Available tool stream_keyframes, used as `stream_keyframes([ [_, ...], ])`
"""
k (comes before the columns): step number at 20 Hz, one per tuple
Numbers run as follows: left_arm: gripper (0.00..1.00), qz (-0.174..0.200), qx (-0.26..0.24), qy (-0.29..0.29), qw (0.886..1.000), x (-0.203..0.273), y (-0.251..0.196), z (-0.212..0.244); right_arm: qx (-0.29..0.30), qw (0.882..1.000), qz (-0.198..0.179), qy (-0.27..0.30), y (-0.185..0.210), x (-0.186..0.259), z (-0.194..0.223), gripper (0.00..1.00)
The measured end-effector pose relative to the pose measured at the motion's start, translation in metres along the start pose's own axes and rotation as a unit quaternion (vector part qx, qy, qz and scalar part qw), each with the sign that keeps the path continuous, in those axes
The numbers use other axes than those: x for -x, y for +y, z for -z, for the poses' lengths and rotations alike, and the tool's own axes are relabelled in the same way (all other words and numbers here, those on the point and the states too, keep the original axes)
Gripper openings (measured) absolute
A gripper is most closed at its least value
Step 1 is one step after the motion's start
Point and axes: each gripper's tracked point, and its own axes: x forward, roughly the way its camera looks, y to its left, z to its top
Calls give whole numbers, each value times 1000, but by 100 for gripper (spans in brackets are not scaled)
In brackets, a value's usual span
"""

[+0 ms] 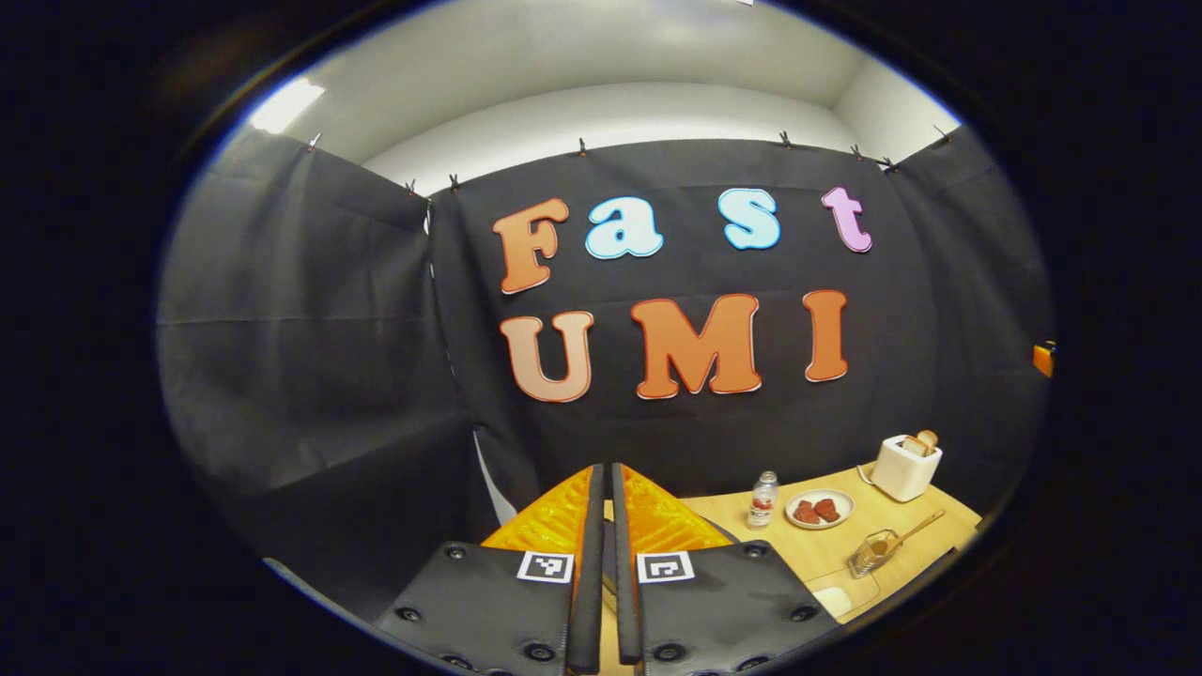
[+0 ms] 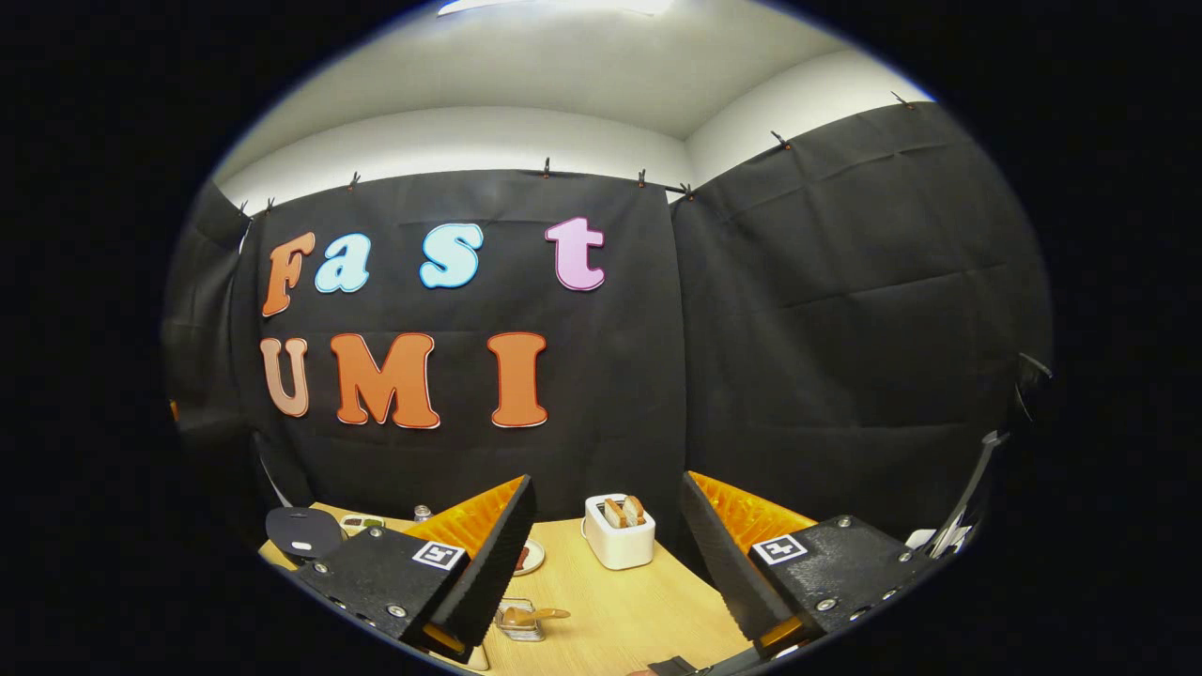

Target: Close the left gripper, press the button to open the rice cooker; take a wooden spoon from the chopstick holder with the right hand, scoop a spoonful of rice and pour it into the rice cooker, then put the wooden spoon back into the chopstick holder.

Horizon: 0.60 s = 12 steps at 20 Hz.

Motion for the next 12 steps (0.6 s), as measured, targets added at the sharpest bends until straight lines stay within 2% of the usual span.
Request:
stream_keyframes([
  [2, 5, 2, 25, 12, 1000, -4, 2, 8, 2, 1000, -1, 2, 0, 0, 1, 95],
  [3, 7, 17, 44, 21, 999, -5, -4, 11, 3, 1000, -1, 2, 1, -1, 2, 95],
  [5, 4, 37, 67, 36, 996, -9, -13, 22, 7, 1000, -2, 1, 1, -1, 1, 95],
  [6, 7, 33, 64, 41, 997, -12, -8, 28, 11, 1000, -5, -2, 4, 0, 0, 95],
  [7, 4, 33, 62, 48, 996, -15, -5, 34, 19, 1000, -6, -4, 6, -1, 0, 95],
  [9, 7, 42, 69, 65, 995, -23, -11, 48, 37, 999, -8, -4, 10, -1, 2, 95],
  [10, 4, 44, 69, 74, 994, -27, -12, 57, 44, 999, -10, -3, 12, -1, 4, 95],
  [12, 4, 52, 68, 95, 992, -36, -18, 73, 47, 999, -14, 1, 16, -2, 8, 96],
])
